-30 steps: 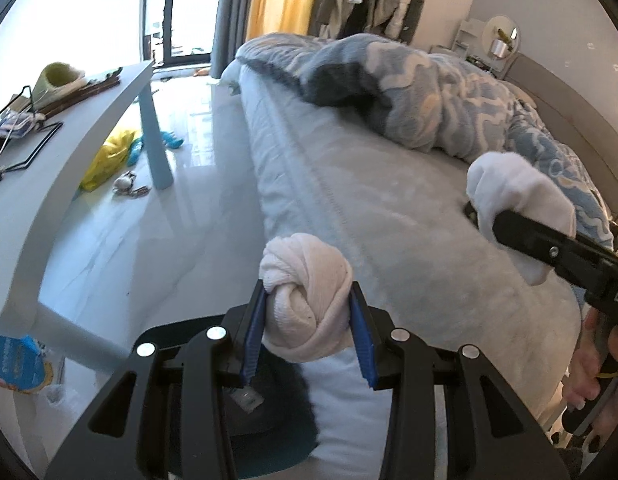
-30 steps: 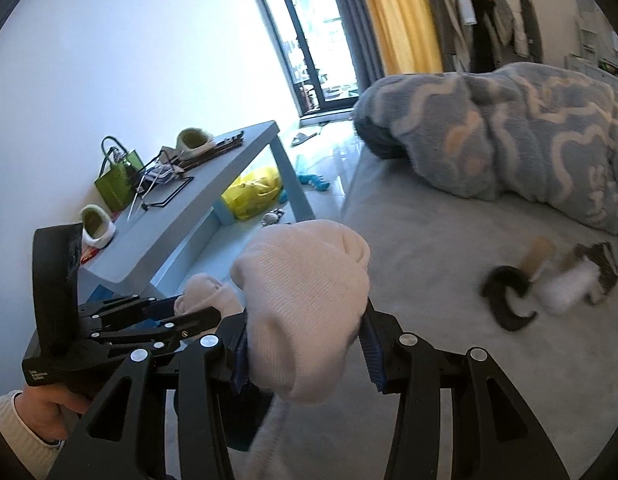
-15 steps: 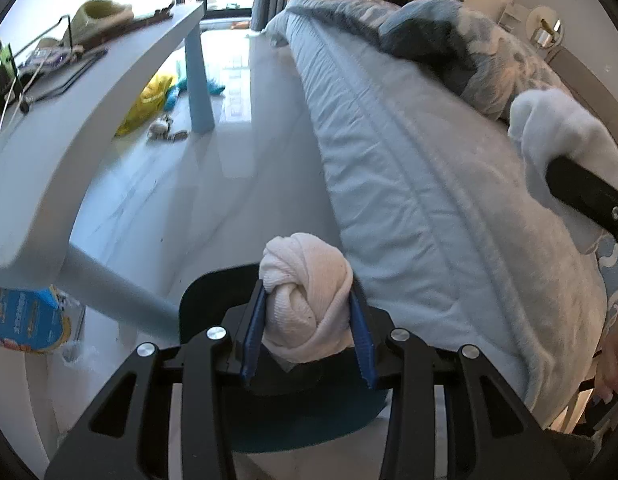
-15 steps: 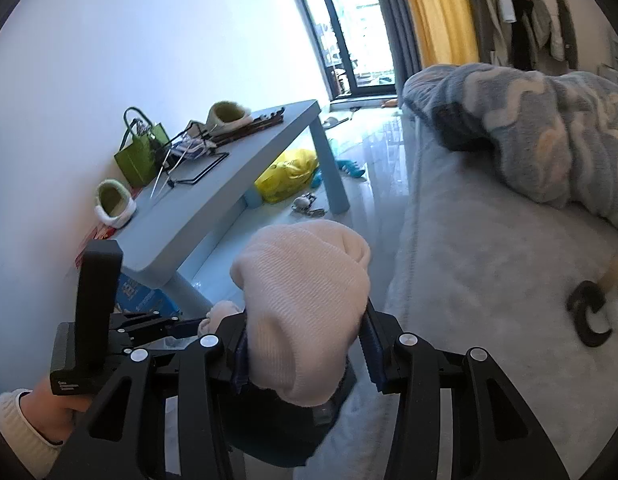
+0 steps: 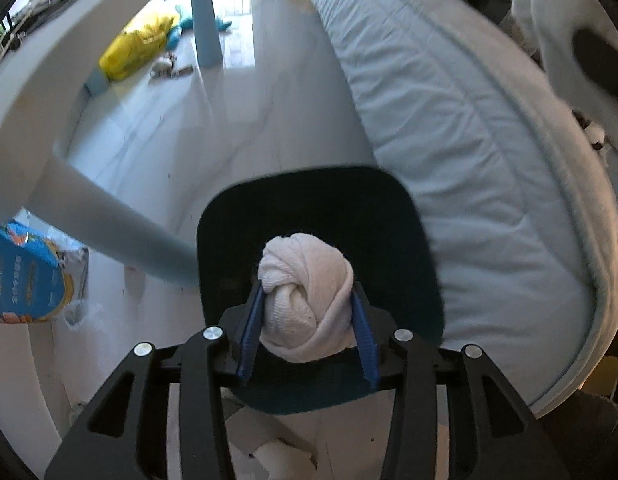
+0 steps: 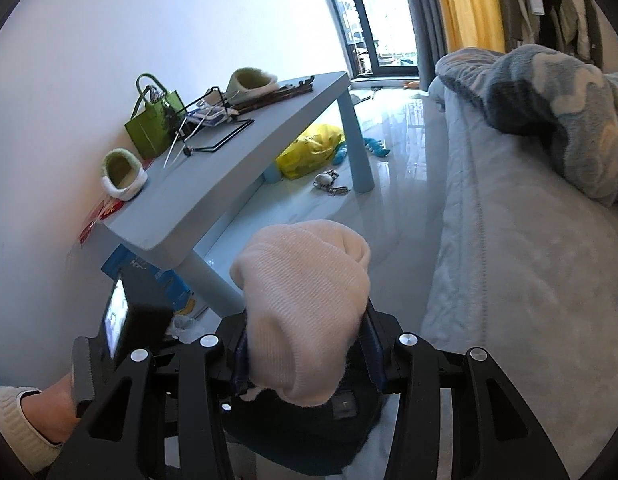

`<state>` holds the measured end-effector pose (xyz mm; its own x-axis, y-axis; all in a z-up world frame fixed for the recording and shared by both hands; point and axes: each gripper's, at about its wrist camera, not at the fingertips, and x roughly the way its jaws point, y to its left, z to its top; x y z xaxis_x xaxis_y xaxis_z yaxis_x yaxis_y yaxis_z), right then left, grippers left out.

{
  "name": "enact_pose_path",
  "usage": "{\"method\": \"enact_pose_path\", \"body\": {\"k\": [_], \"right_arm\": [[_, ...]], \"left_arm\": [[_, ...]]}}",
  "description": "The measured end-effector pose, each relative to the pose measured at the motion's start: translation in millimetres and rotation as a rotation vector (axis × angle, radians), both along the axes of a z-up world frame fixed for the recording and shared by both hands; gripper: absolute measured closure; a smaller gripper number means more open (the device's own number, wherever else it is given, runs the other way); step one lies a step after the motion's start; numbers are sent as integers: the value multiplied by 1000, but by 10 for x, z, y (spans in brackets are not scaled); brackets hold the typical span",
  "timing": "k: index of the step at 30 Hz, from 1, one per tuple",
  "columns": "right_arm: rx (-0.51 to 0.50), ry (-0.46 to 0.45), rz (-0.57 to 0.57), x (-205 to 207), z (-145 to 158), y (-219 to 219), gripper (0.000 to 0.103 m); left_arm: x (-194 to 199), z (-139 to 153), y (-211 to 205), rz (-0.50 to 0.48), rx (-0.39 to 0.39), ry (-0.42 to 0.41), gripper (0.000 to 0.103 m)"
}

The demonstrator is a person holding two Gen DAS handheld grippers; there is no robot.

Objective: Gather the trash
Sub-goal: 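Carry both socks over the black trash bin with both tools, then open the left tool over the bin while the right tool releases its sock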

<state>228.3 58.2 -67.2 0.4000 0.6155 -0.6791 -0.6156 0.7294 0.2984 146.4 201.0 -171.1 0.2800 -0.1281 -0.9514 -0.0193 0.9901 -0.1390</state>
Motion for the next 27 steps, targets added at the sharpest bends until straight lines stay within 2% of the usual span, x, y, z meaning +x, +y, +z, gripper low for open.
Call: {"method": "enact_pose_path", "body": {"k": [2, 3, 7, 12, 17, 23, 27], "right_arm": [[-7, 6, 10, -5, -36, 73, 57], [-11, 10, 14, -5, -54, 100, 57], [-32, 29, 25, -1, -148, 207, 57], [-72, 59, 40, 7, -298, 370, 57], [-116, 83, 45, 23, -445, 496, 57], [-173, 113, 63, 32, -656, 649, 57], [-213, 139, 80, 24, -828, 741, 57]], "left_arm": [[-28, -59, 57, 2, 10, 24, 47], [-40, -65, 71, 4, 15, 24, 38], [-72, -7, 194, 25, 12, 8, 33], [-83, 120, 331, 50, -11, -41, 33], [-134, 376, 458, 75, -8, -148, 34], [-178, 701, 594, 100, -26, -270, 39], [-205, 855, 626, 117, -37, -339, 47]]}}
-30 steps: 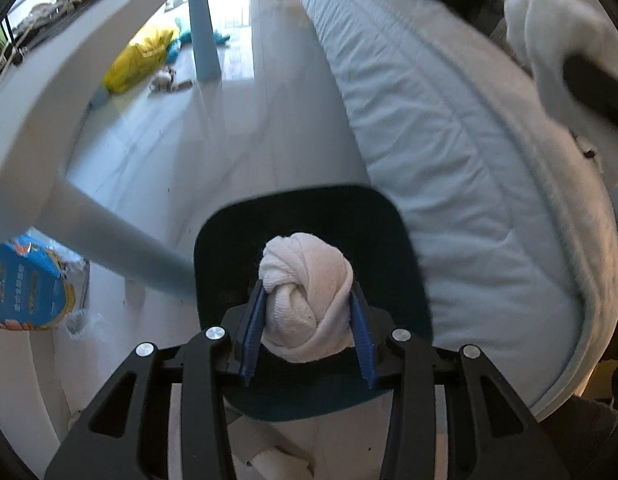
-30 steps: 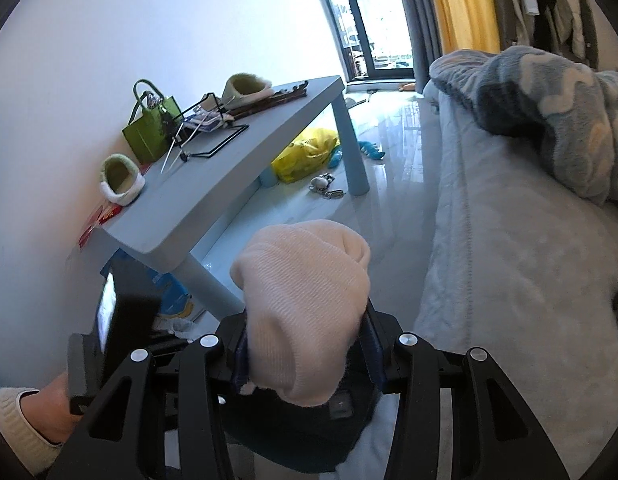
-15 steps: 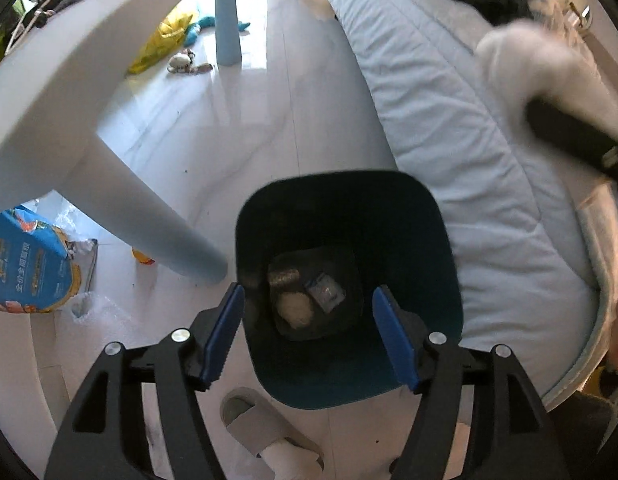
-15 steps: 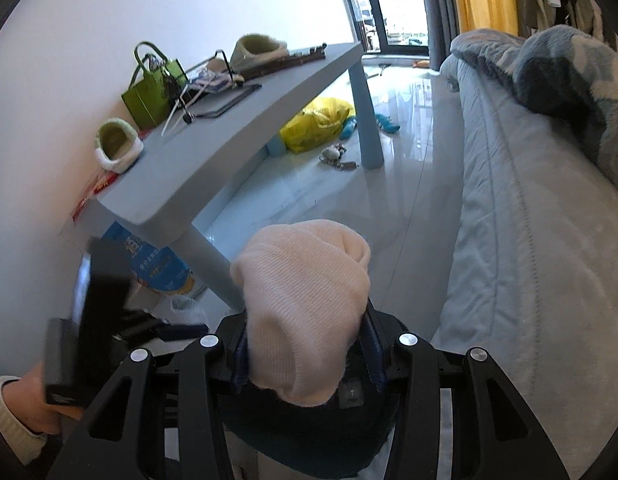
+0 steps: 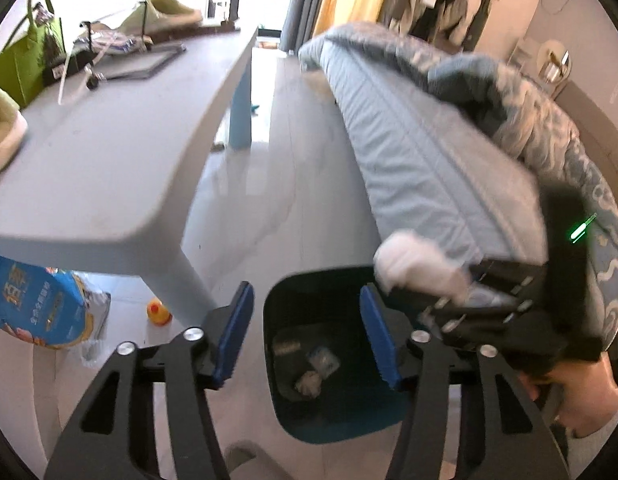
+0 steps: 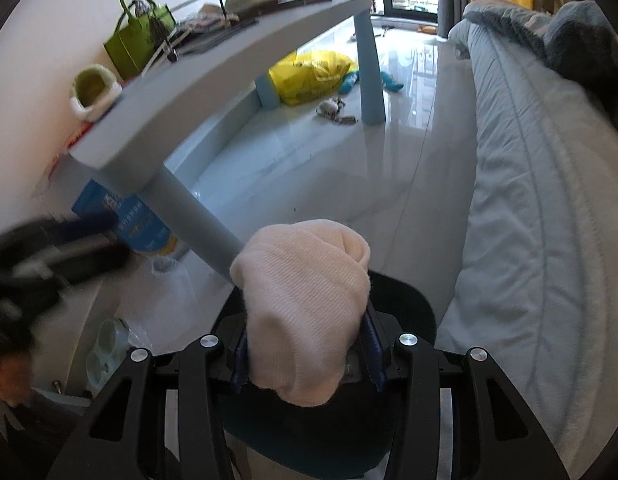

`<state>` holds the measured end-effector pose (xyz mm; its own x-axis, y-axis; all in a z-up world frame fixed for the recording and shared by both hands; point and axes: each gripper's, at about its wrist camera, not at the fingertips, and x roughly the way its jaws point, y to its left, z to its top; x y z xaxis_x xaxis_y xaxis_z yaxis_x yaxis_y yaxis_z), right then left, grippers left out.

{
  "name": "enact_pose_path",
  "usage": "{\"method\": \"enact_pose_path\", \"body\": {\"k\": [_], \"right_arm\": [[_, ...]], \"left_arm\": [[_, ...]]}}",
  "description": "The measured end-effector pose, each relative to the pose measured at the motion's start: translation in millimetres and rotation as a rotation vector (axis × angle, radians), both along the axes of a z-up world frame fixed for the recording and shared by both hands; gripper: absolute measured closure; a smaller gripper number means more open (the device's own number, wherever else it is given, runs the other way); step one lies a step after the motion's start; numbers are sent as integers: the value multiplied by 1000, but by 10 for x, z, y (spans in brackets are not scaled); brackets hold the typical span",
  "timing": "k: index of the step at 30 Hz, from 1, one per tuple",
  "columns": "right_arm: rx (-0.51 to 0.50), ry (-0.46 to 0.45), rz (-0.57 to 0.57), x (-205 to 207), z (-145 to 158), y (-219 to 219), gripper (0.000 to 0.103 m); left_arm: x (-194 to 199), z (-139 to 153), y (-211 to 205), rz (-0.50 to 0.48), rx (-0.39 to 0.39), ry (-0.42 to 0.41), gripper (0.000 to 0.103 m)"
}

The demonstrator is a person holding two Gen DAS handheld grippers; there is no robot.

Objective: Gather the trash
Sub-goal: 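Open the left tool over the bin while the right tool releases its sock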

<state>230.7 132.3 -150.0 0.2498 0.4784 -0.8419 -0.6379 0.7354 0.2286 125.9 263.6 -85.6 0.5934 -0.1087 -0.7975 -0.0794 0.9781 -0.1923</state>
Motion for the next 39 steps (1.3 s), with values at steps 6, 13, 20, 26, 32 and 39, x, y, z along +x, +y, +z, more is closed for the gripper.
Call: {"method": "enact_pose_path", "body": {"k": [6, 13, 20, 26, 32, 39], "right_arm": [[-76, 44, 39, -61, -276, 114, 57], [-168, 77, 92, -159, -555, 204, 56], [-236, 71, 102, -218, -653, 169, 42], [-214, 71, 112, -258, -551, 93, 35], [-171, 61, 98, -267, -340, -73, 27], [-78, -32, 102, -308, 64, -283, 26]], "left_arm": [[-26, 248, 69, 19, -40, -98, 52], [-23, 430, 19, 17, -44, -159, 55], [-8, 541, -43, 13, -6, -194, 57], [-27, 739, -114, 10, 2, -242, 57], [-8, 881, -316, -7, 22, -275, 57], [63, 998, -537, -17, 7, -300, 57]]}}
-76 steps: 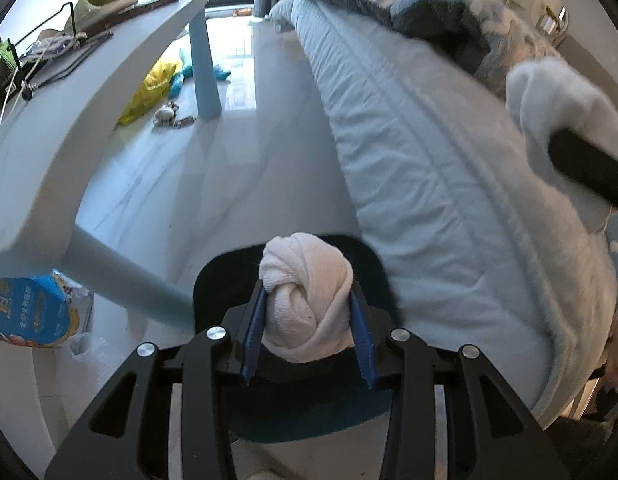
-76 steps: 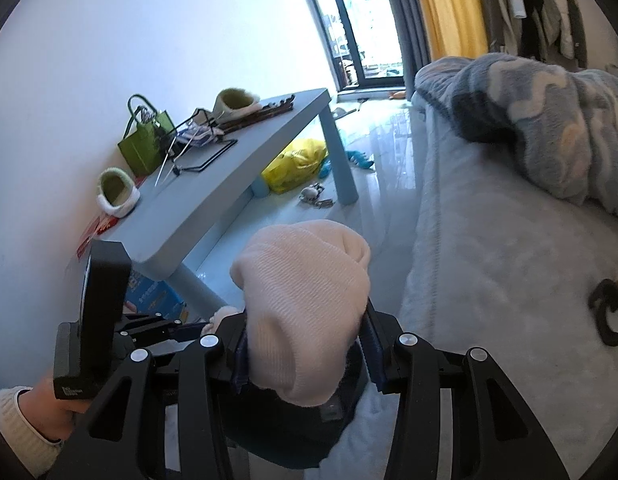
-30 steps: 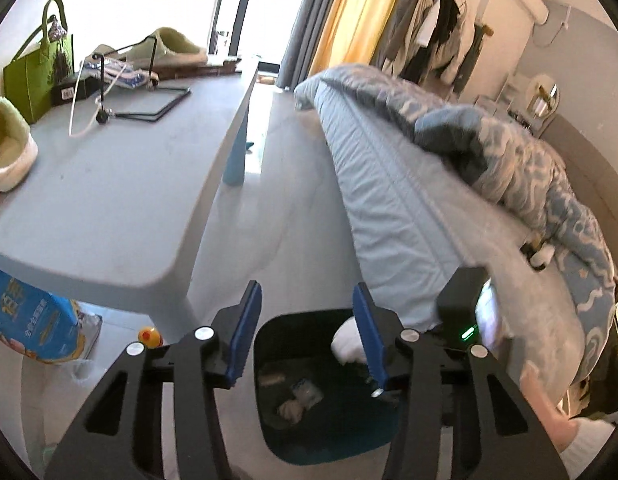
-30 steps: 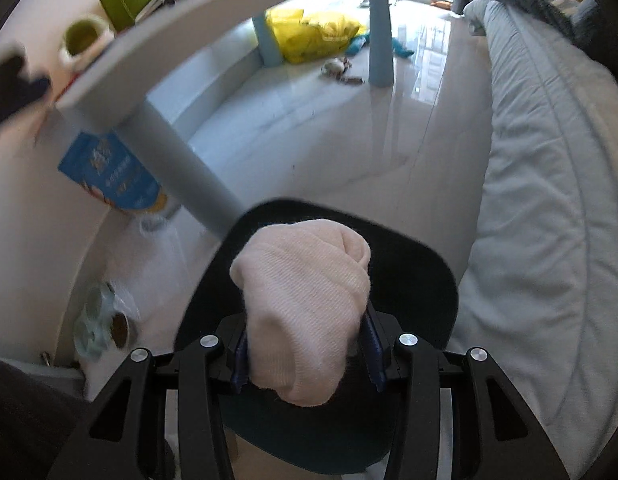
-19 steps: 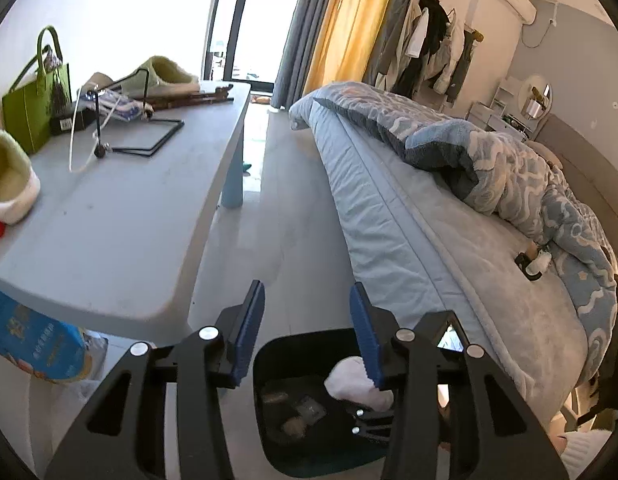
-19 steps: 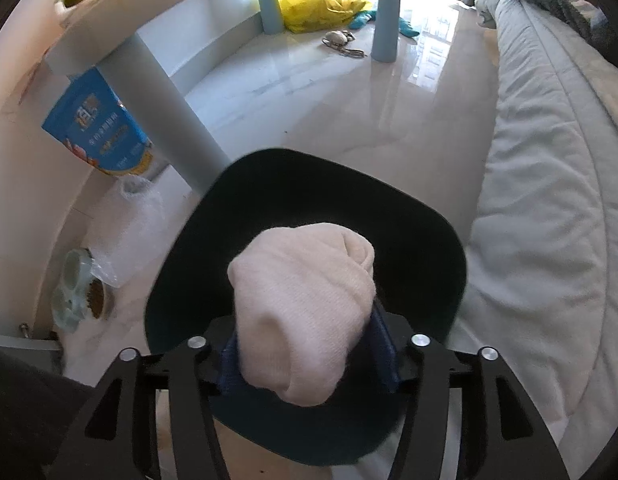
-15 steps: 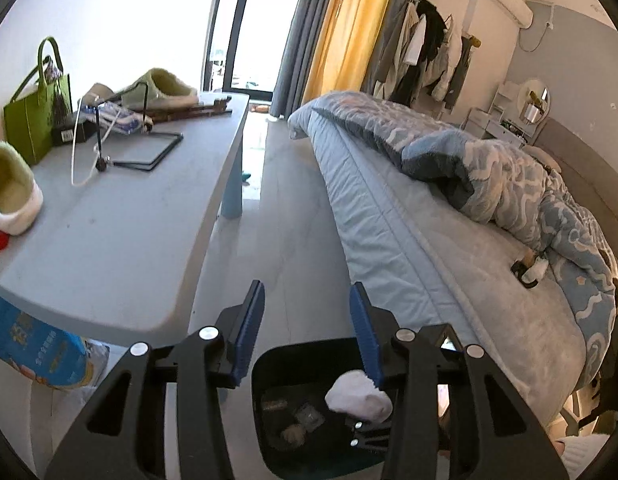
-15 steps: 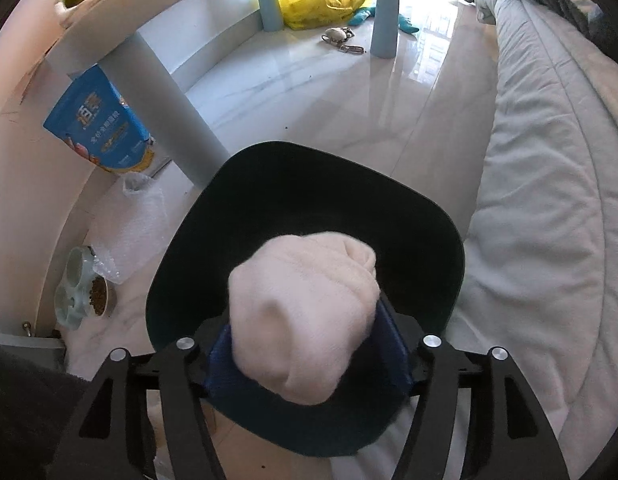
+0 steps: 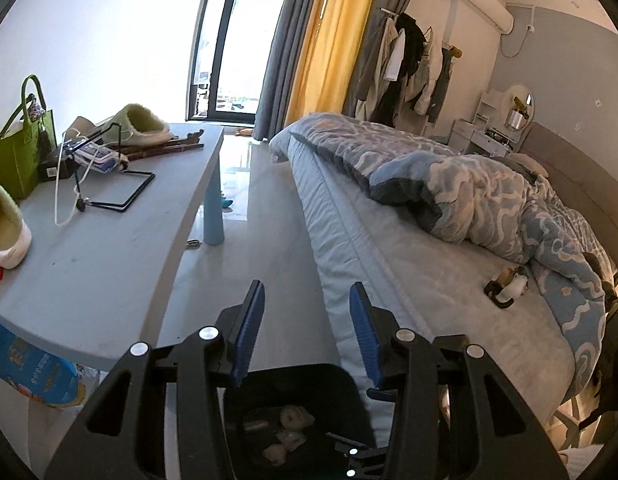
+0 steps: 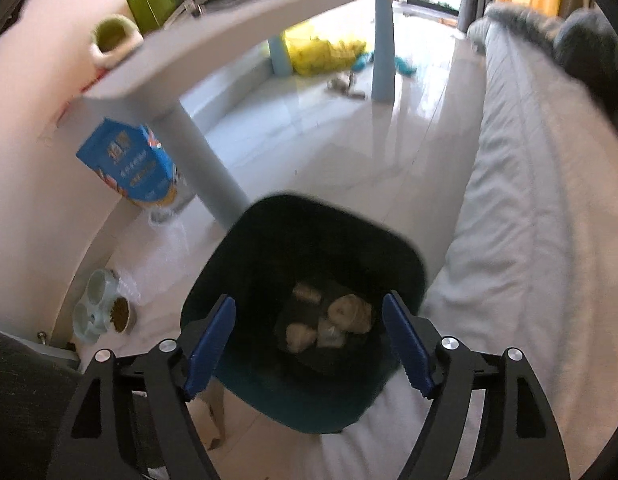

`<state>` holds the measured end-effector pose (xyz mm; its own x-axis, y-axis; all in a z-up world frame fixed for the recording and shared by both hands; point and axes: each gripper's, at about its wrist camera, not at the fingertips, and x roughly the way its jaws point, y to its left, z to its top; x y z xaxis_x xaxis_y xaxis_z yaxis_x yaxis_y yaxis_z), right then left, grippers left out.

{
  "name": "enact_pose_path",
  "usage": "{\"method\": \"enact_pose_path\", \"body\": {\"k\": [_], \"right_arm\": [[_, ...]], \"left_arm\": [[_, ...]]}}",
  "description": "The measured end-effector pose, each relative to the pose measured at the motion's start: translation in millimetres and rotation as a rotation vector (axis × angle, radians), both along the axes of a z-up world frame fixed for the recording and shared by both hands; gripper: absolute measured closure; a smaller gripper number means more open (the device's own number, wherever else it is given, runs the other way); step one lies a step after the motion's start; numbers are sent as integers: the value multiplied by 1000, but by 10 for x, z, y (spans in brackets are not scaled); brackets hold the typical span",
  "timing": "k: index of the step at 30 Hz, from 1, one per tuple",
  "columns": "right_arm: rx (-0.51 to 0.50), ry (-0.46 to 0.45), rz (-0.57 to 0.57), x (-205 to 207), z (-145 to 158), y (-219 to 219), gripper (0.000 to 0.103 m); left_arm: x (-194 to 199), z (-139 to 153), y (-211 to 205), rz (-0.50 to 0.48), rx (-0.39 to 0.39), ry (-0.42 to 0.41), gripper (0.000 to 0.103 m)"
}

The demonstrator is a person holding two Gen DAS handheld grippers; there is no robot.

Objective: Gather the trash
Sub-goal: 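Open the left tool over the bin while the right tool releases its sock, then move both tools from the bin toward the black headband on the bed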

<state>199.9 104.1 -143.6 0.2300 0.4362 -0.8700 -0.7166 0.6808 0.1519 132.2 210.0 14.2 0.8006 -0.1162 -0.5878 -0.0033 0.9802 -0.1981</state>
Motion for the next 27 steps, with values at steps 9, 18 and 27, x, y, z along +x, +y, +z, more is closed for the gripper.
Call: {"method": "enact_pose_path", "body": {"k": [9, 18, 27], "right_arm": [[122, -100, -38, 46, 470, -454, 42], [154, -138, -108, 106, 632, -924, 42], [170, -164, -182, 214, 701, -1402, 42]], "left_arm": [[90, 92, -316, -32, -13, -23, 51], [195, 105, -703, -74, -10, -34, 43], [327, 76, -1052, -115, -7, -27, 39]]}}
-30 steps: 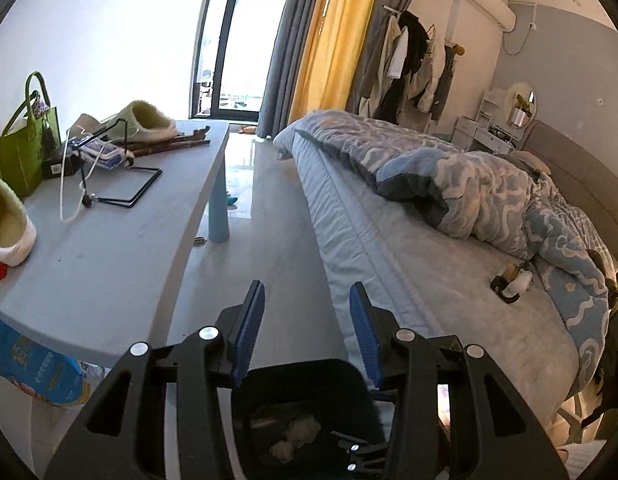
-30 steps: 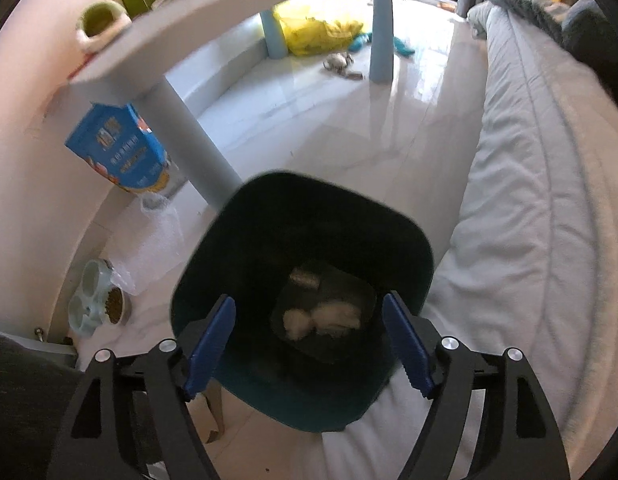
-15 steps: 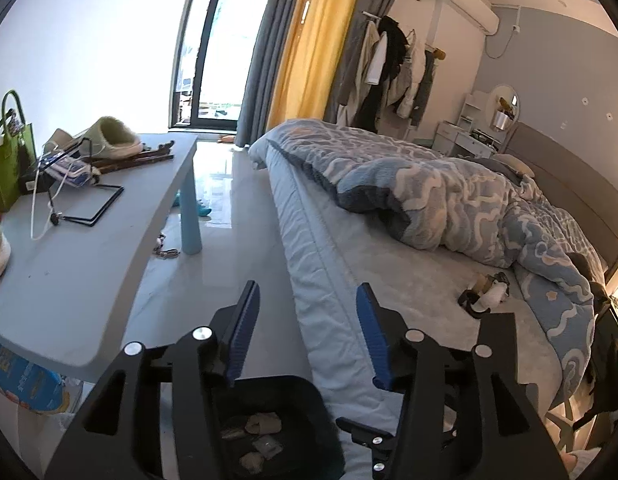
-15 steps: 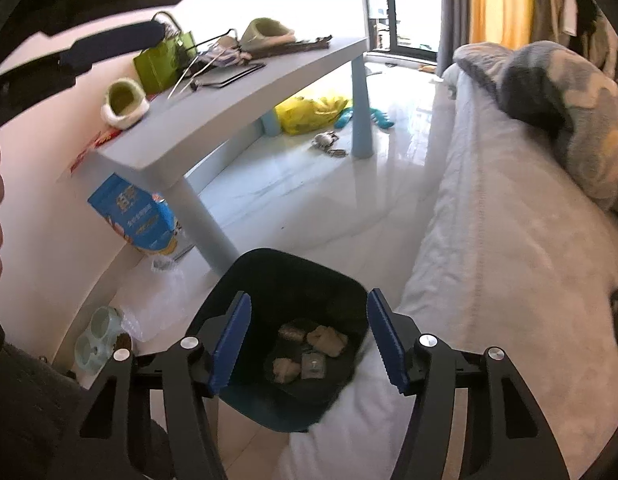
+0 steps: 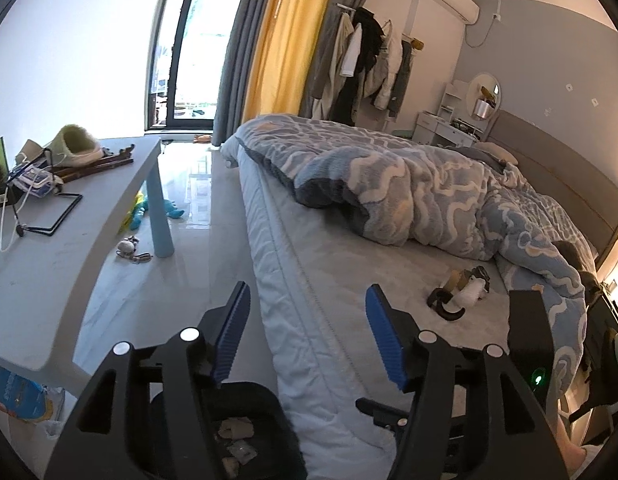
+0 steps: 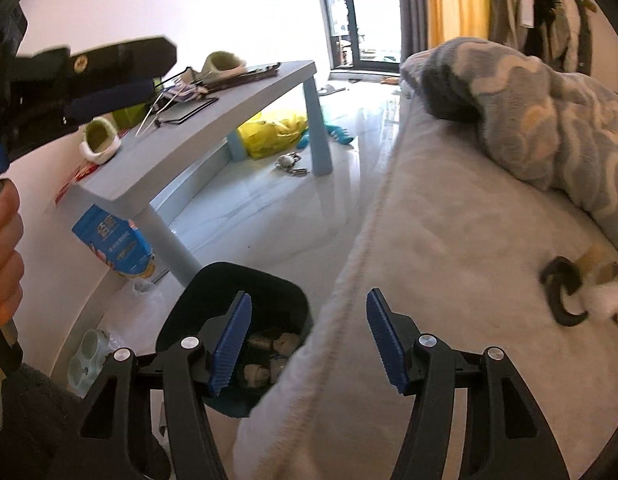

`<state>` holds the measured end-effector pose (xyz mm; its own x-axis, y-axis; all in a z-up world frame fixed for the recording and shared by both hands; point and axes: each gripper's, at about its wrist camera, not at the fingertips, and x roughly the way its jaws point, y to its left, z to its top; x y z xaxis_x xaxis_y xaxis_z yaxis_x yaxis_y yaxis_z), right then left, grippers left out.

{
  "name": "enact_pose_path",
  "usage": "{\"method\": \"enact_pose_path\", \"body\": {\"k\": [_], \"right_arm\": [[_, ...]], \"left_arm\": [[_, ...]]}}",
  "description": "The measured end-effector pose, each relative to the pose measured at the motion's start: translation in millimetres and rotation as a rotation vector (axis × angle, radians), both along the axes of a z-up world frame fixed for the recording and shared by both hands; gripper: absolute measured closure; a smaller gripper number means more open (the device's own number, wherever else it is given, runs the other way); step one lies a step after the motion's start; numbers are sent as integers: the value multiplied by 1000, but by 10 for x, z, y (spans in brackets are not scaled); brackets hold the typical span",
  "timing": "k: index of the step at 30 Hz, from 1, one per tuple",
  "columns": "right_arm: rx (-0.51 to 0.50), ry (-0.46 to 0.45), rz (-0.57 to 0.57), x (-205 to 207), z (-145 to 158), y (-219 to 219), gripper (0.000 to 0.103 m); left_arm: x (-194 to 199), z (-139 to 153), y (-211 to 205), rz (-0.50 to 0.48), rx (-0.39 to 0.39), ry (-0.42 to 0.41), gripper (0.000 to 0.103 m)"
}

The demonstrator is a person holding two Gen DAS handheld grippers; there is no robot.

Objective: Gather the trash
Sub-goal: 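Move both tools from the bin toward the black headband on the bed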

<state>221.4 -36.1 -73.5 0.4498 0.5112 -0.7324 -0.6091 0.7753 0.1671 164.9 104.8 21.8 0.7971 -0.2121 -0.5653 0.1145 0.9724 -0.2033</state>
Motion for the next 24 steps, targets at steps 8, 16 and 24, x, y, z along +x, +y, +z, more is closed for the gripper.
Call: {"method": "enact_pose_path", "body": {"k": [8, 16, 24], "right_arm": [[18, -17, -65, 150, 48, -414, 42], [36, -38, -132, 356, 140, -843, 42], [23, -48, -165, 559, 144, -1112, 42]], "left_arm": [[143, -73, -294, -39, 17, 13, 35], [295, -117, -511, -64, 19, 22, 34], [483, -138, -654, -71, 11, 27, 30]]}}
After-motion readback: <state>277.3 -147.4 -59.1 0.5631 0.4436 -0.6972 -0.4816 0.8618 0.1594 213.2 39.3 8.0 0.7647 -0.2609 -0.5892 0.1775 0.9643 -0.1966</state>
